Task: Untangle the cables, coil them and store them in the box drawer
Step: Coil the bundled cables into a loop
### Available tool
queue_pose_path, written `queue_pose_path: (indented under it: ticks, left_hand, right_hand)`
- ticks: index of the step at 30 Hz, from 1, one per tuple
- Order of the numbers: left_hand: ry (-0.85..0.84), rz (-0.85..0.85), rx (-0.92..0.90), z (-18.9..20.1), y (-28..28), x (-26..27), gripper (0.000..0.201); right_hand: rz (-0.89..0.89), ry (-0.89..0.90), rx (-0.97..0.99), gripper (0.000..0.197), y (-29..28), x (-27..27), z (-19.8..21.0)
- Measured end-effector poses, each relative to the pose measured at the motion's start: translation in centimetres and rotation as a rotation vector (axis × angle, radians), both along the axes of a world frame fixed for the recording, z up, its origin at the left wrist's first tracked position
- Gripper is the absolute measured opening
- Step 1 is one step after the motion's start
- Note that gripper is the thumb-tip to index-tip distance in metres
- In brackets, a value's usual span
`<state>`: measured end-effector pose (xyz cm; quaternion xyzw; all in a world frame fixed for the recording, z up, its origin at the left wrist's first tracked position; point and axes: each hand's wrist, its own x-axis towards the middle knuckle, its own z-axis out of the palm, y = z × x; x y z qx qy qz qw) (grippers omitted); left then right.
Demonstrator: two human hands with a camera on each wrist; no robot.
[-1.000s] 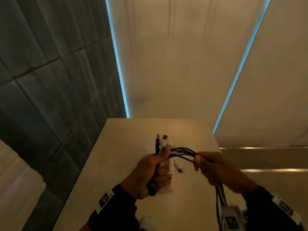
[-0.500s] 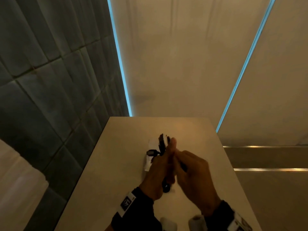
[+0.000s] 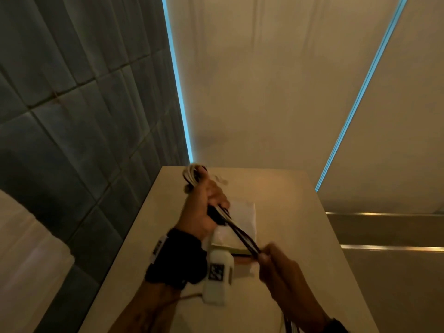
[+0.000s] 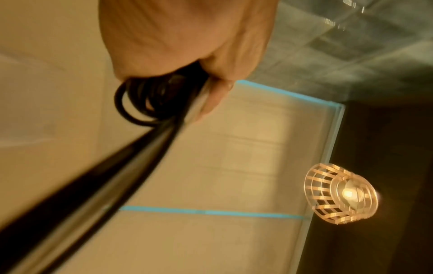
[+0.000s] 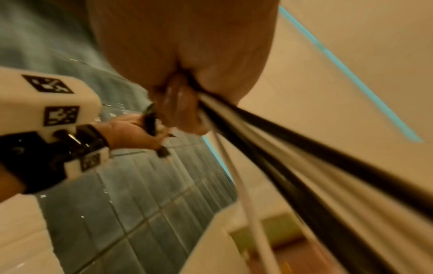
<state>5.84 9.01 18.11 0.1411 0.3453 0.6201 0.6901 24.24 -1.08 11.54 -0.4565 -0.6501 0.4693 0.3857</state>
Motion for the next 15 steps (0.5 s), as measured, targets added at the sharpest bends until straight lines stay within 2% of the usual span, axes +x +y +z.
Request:
queue_pose_path:
  ticks: [2, 3, 5, 7, 9, 12, 15]
  left_hand:
    - [0.003, 0.053, 0.051, 1.4, 1.2, -2.0, 0.054]
    - [0.024, 0.057, 0.073, 1.9, 1.4, -2.6, 0.053]
    - [0.072, 0.040, 0.114, 2.3, 1.3, -2.7, 0.053]
    - [0.111, 0.000, 0.142, 2.2, 0.7, -1.5, 0.050]
    - [0.140, -0.073, 0.162, 1.7, -0.1, 0.5, 0.044]
    - [0.120, -0.171, 0.159, 1.3, -1.0, 3.2, 0.041]
    - [0.080, -0.179, 0.097, 2.3, -0.6, 2.9, 0.044]
  right_hand:
    - [0.092, 0.033, -0.280, 0.044, -0.9, 2.3, -3.0]
    - [0.128, -0.039, -0.357, 0.054, -0.9, 3.5, -4.3]
    - [0.142, -0.203, -0.319, 0.066, 0.0, 5.0, -6.1]
    - [0.054, -0.214, -0.190, 0.066, 1.4, 5.0, -5.2]
    - [0.016, -0.076, -0.105, 0.065, 2.7, 3.0, -2.1]
    - [0.097, 0.147, -0.096, 0.051, 3.4, -1.5, 1.0]
    - [0.145, 0.384, -0.270, 0.059, 2.3, -3.7, 1.2]
